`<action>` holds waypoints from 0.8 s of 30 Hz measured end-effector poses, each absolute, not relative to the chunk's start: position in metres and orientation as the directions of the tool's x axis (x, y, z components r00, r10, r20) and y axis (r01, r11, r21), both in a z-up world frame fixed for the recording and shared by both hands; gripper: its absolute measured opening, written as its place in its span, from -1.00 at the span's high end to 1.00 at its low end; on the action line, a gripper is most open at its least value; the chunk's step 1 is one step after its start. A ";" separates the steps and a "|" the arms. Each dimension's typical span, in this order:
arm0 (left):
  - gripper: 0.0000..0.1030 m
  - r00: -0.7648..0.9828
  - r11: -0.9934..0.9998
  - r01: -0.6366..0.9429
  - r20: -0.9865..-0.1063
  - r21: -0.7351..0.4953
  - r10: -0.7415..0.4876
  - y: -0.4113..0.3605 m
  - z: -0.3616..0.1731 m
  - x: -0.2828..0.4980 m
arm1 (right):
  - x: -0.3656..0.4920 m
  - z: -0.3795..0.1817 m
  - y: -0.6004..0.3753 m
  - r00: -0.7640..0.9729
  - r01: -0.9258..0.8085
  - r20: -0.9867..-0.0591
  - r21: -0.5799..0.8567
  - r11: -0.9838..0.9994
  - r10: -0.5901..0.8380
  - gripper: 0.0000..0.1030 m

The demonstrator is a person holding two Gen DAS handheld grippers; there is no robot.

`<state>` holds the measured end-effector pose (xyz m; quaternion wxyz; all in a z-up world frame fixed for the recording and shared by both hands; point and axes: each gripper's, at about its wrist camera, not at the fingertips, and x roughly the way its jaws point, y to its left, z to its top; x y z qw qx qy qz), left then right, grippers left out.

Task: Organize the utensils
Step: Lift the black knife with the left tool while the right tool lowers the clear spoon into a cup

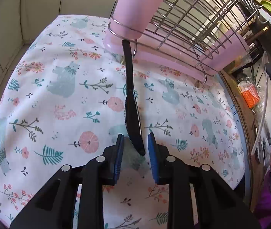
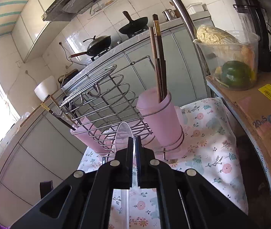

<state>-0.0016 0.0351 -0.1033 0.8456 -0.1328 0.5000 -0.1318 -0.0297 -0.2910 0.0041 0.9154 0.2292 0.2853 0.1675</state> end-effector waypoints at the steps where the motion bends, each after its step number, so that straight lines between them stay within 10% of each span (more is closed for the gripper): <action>1: 0.50 0.470 0.937 0.085 -0.816 -0.339 -0.337 0.032 -0.104 -0.002 | -0.030 0.003 -0.291 0.779 -0.175 -0.447 0.519 0.837 0.440 0.95; 24: 1.00 0.596 0.982 0.156 -0.783 -0.103 -0.177 0.034 -0.041 -0.065 | -0.063 0.017 -0.302 0.801 -0.225 -0.371 0.539 0.812 0.469 0.95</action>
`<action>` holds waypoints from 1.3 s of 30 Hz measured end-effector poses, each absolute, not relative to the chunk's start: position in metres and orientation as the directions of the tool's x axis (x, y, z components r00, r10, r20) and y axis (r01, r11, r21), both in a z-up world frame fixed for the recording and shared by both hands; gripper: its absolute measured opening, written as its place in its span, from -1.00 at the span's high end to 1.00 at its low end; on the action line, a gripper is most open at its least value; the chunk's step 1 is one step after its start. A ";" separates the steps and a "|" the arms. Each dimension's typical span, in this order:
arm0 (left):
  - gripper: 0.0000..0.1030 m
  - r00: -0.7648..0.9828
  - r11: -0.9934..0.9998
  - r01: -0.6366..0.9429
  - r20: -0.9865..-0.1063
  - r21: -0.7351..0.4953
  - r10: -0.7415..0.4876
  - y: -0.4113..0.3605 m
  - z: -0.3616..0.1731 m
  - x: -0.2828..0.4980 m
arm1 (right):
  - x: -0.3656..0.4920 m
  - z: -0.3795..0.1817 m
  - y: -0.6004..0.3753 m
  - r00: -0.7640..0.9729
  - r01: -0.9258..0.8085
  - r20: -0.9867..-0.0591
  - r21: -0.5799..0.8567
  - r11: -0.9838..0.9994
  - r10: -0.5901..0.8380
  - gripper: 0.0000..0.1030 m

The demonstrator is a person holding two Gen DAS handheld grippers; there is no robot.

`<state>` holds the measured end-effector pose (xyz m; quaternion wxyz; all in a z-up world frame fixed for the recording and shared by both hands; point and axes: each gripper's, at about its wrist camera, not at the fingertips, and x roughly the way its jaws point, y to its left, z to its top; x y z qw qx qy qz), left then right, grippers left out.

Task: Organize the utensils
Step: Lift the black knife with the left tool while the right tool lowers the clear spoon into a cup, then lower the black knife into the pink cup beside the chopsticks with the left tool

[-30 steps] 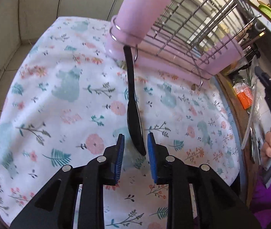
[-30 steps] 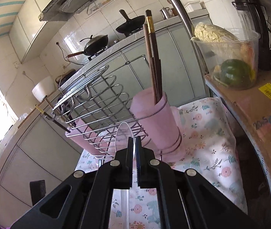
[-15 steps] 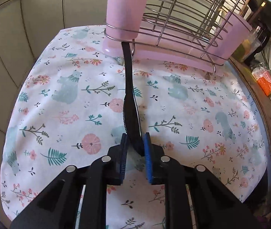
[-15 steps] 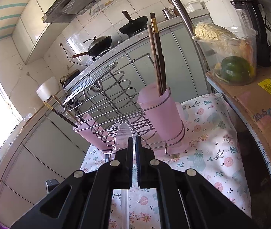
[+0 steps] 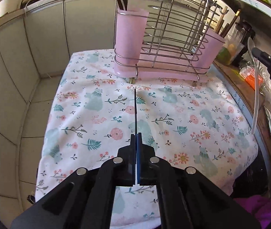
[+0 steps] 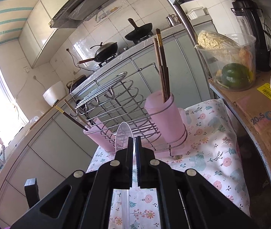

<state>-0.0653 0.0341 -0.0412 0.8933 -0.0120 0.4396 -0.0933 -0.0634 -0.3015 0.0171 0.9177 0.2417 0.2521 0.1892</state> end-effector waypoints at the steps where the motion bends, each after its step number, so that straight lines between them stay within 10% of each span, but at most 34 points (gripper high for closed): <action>1: 1.00 0.602 0.982 0.159 -0.778 -0.104 -0.180 0.035 -0.039 -0.069 | -0.065 0.019 -0.302 0.804 -0.228 -0.368 0.536 0.813 0.468 0.95; 19: 1.00 0.797 0.969 0.217 -0.552 -0.117 -0.245 0.056 0.112 -0.068 | -0.071 0.075 -0.318 0.894 -0.249 -0.227 0.467 0.849 0.387 0.95; 39: 1.00 0.656 0.968 0.250 -0.734 -0.011 -0.178 0.033 0.121 0.033 | -0.037 0.087 -0.313 0.910 -0.257 -0.195 0.427 0.867 0.366 0.95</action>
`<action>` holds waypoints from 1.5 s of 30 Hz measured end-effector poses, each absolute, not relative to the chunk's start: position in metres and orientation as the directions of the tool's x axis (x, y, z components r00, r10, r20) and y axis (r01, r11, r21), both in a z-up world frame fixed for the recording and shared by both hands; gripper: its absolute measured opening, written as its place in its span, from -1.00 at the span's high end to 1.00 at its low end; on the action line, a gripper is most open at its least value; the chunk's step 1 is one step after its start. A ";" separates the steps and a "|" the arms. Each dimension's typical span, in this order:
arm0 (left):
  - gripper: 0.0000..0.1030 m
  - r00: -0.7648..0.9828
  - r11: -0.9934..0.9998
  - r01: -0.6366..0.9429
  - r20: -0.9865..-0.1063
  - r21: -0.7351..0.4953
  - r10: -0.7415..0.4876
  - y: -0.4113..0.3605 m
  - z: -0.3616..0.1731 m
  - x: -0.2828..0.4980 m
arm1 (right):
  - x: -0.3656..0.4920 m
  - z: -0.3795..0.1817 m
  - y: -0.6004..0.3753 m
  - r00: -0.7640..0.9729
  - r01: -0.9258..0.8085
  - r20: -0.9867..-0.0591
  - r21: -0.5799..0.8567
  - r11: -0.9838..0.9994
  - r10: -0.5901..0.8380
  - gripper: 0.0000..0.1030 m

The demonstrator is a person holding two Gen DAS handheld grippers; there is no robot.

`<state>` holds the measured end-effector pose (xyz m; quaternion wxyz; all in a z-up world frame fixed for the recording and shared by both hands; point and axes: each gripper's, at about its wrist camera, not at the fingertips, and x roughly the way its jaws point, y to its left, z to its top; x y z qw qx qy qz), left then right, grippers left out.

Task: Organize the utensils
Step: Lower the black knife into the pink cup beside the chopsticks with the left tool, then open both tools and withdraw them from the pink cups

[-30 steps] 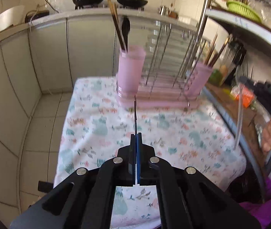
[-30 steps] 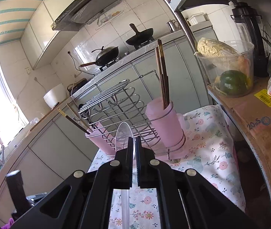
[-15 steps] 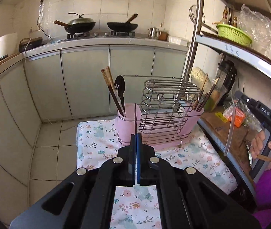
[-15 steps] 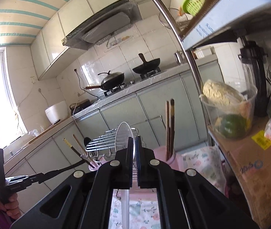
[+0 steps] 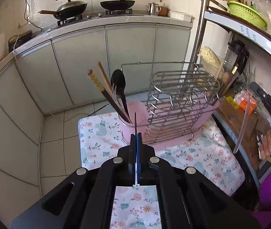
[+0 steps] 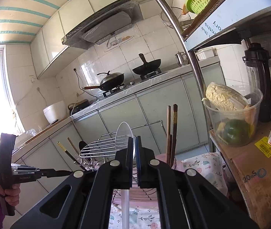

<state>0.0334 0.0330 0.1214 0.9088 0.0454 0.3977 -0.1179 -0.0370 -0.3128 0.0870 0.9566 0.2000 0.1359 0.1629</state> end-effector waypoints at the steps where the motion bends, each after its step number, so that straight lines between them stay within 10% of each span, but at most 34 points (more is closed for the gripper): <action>1: 1.00 0.659 0.970 0.242 -0.729 -0.023 -0.182 0.034 0.122 0.038 | -0.035 0.087 -0.314 0.912 -0.253 -0.195 0.427 0.868 0.362 0.95; 26: 0.96 0.881 0.977 0.088 -0.442 -0.195 -0.167 0.059 0.125 0.086 | 0.029 0.098 -0.284 0.998 -0.062 0.021 0.163 0.985 0.060 0.95; 40: 0.92 0.879 0.956 0.141 -0.412 -0.257 -0.240 0.057 0.122 0.068 | 0.017 0.051 -0.276 0.995 -0.043 -0.079 0.156 0.987 0.056 0.95; 45: 0.59 0.875 0.950 0.131 -0.417 -0.282 -0.245 0.058 0.114 0.060 | 0.010 0.035 -0.277 0.989 -0.040 -0.132 0.178 0.983 0.064 0.95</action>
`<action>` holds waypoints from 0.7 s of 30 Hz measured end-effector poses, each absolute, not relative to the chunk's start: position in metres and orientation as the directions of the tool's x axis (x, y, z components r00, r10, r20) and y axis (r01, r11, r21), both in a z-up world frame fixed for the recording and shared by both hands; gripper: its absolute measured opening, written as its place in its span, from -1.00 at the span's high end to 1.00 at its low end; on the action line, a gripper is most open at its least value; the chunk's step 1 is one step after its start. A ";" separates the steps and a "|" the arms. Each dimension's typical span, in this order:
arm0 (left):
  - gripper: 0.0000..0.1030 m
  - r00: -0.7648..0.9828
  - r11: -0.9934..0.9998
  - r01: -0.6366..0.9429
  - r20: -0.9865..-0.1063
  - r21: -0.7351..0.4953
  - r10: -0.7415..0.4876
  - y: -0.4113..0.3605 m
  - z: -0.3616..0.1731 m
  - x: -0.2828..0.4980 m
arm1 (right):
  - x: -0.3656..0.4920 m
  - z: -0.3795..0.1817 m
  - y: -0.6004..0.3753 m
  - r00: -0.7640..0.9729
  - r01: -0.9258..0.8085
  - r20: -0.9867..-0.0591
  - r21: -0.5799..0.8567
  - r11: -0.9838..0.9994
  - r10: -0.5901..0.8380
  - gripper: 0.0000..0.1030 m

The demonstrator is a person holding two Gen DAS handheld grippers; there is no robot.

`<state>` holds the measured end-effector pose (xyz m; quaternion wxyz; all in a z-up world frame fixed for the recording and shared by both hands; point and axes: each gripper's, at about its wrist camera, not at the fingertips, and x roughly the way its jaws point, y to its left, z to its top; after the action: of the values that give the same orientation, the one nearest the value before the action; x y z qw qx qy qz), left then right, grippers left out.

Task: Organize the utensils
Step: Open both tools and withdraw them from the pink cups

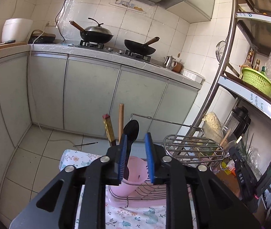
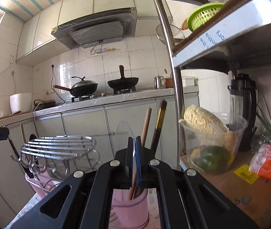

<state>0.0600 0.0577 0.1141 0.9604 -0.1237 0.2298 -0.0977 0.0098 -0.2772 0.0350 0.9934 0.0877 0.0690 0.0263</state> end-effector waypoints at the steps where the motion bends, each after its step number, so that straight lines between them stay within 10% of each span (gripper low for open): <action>1: 0.59 0.873 0.949 0.131 -0.420 -0.285 -0.247 0.057 0.112 0.058 | 0.009 0.032 -0.277 0.987 -0.041 -0.147 0.182 0.983 0.068 0.95; 10: 0.46 0.853 0.945 0.122 -0.454 -0.304 -0.256 0.050 0.095 0.045 | 0.024 0.008 -0.277 0.941 -0.061 -0.313 0.220 0.974 0.130 0.91; 14: 0.45 0.842 0.949 0.126 -0.474 -0.289 -0.257 0.044 0.088 0.039 | 0.024 0.004 -0.279 0.924 -0.078 -0.346 0.248 0.966 0.164 0.22; 21: 0.44 0.833 0.949 0.138 -0.485 -0.283 -0.266 0.033 0.078 0.025 | 0.006 0.008 -0.284 0.919 -0.078 -0.357 0.251 0.965 0.167 0.08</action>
<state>0.0255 0.0331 0.0781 0.9499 -0.1190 0.2688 -0.1062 0.0064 -0.2838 0.0078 0.9727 0.1165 0.1908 0.0628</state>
